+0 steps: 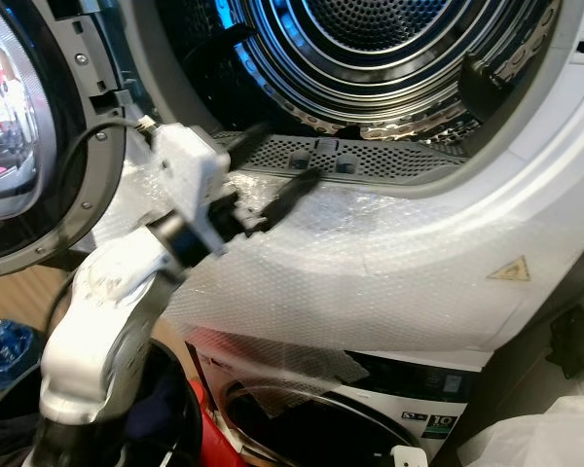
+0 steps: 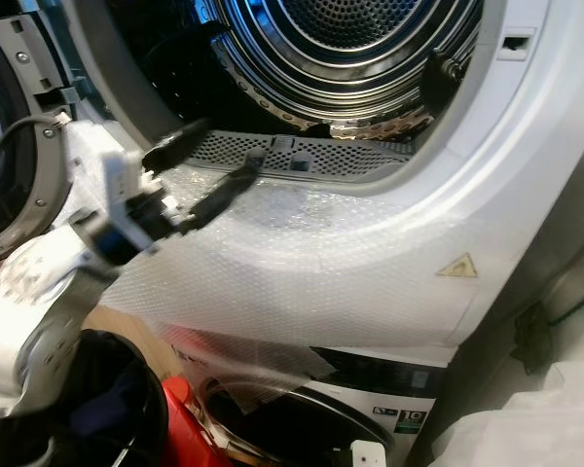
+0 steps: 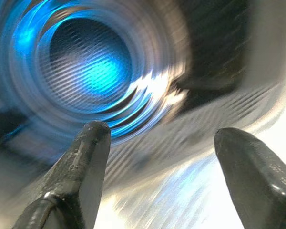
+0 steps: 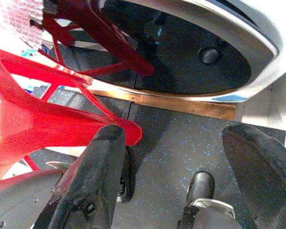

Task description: Clothes washing

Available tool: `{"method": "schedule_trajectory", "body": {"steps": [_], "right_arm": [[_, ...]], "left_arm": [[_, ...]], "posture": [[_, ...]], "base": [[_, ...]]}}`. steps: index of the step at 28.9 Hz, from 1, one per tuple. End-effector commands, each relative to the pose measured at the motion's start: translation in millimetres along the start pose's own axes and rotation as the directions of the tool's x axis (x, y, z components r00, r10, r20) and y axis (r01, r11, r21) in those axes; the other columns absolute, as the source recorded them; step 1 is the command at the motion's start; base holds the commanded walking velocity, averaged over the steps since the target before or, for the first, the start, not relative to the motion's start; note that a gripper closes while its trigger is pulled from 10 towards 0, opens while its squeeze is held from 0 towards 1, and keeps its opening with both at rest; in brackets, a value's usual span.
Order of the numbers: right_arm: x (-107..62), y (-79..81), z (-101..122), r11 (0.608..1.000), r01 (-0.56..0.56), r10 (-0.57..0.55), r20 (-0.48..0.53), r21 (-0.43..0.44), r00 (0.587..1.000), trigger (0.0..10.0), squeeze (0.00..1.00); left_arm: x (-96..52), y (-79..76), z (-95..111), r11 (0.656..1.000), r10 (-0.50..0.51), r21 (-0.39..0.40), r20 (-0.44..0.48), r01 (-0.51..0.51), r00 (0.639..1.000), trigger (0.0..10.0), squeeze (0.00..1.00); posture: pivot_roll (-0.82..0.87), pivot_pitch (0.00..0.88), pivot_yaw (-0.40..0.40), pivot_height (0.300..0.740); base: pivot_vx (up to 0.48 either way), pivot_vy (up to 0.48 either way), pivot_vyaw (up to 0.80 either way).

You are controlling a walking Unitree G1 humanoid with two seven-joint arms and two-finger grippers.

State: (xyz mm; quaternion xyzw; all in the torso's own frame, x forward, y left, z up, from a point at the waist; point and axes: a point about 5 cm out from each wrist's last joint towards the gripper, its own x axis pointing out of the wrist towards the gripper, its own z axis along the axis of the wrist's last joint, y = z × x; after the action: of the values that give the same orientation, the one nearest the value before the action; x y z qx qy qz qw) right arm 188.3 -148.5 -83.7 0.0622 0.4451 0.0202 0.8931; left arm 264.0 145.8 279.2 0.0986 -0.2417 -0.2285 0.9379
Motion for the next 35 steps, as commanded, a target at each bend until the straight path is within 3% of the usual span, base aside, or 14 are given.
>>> {"method": "schedule_trajectory", "body": {"steps": [1,3,5,11,15,18,19,20,23,27,29,31,33,35], "right_arm": [[0.3,2.1,-1.9,1.0,0.007,-0.007,-0.015,-0.003,1.0,10.0,0.0],[0.1,0.5,-1.7,1.0,0.021,-0.021,-0.014,-0.014,1.0,10.0,0.0],[-0.9,-11.3,2.8,0.992,0.109,-0.109,0.014,-0.063,0.994,10.0,0.0],[-7.1,-48.0,15.3,0.942,0.312,-0.304,0.077,-0.124,0.949,10.0,0.0],[-8.1,-52.3,14.7,0.941,0.304,-0.296,0.072,-0.146,0.952,10.0,0.0],[-8.5,-52.8,12.4,0.944,0.292,-0.286,0.064,-0.154,0.956,10.0,0.0],[-8.6,-52.6,10.6,0.946,0.287,-0.282,0.056,-0.153,0.958,10.0,0.0],[-8.8,-51.5,6.6,0.946,0.278,-0.275,0.039,-0.164,0.961,10.0,0.0],[-8.9,-49.6,3.0,0.95,0.272,-0.271,0.028,-0.155,0.962,10.0,0.0],[-8.5,-46.1,0.0,0.951,0.265,-0.266,0.018,-0.159,0.964,10.0,0.0],[-7.5,-43.0,1.0,0.953,0.254,-0.254,0.019,-0.164,0.967,10.0,0.0],[-7.2,-42.6,2.1,0.954,0.25,-0.25,0.021,-0.165,0.968,10.0,0.0],[-6.6,-42.1,4.4,0.955,0.244,-0.244,0.023,-0.169,0.97,10.0,0.0],[-6.1,-41.8,6.8,0.956,0.24,-0.239,0.027,-0.171,0.971,10.0,0.0]], "left_arm": [[-8.9,9.4,0.2,0.995,0.079,0.071,-0.041,-0.076,0.996,10.0,0.0],[-16.5,12.3,-6.0,0.991,0.121,0.067,-0.079,-0.116,0.989,10.0,0.0],[-44.2,14.3,-26.9,0.973,0.23,0.059,-0.238,-0.223,0.944,10.0,0.0],[-92.6,3.6,-53.3,0.949,0.296,0.042,-0.451,-0.311,0.842,10.0,0.0],[-106.6,0.2,-54.6,0.939,0.322,0.057,-0.487,-0.338,0.812,10.0,0.0],[-123.0,3.4,-53.5,0.908,0.401,0.11,-0.511,-0.405,0.76,10.0,0.0],[-128.0,8.5,-51.1,0.88,0.459,0.142,-0.499,-0.453,0.735,10.0,0.0],[-140.1,18.9,-47.1,0.805,0.575,0.187,-0.481,-0.563,0.662,10.0,0.0],[-158.7,30.1,-46.0,0.712,0.679,0.25,-0.48,-0.656,0.555,10.0,0.0],[-179.1,40.8,-52.3,0.675,0.714,0.311,-0.502,-0.669,0.487,10.0,0.0],[-193.9,53.8,-55.6,0.612,0.759,0.339,-0.503,-0.714,0.413,10.0,0.0],[-199.1,57.6,-56.0,0.59,0.774,0.35,-0.501,-0.728,0.387,10.0,0.0],[-209.4,60.4,-63.2,0.532,0.786,0.333,-0.537,-0.779,0.307,10.0,0.0],[-213.0,60.4,-70.5,0.506,0.778,0.306,-0.565,-0.807,0.274,10.0,0.0]], "posture": [[0.22,0.0,0.077,0.74],[0.23,0.0,0.076,0.74],[0.25,0.0,0.073,0.74],[0.29,0.0,0.065,0.74],[0.3,0.0,0.061,0.74],[0.31,0.0,0.06,0.74],[0.32,0.0,0.06,0.74],[0.32,0.0,0.059,0.74],[0.34,0.0,0.055,0.74],[0.35,0.0,0.046,0.74],[0.35,0.0,0.035,0.74],[0.35,0.0,0.029,0.74],[0.35,0.0,0.022,0.74],[0.35,0.0,0.019,0.74]], "base": [[0.0,0.0,0.0],[0.0,0.0,0.0],[0.0,0.0,0.0],[0.0,0.0,0.0],[0.0,0.0,0.0],[0.0,0.0,0.0],[0.0,0.0,0.0],[0.0,0.0,0.0],[0.0,0.0,0.0],[0.0,0.0,0.0],[0.0,0.0,0.0],[0.0,0.0,0.0],[0.0,0.0,0.0],[0.0,0.0,0.0]]}}
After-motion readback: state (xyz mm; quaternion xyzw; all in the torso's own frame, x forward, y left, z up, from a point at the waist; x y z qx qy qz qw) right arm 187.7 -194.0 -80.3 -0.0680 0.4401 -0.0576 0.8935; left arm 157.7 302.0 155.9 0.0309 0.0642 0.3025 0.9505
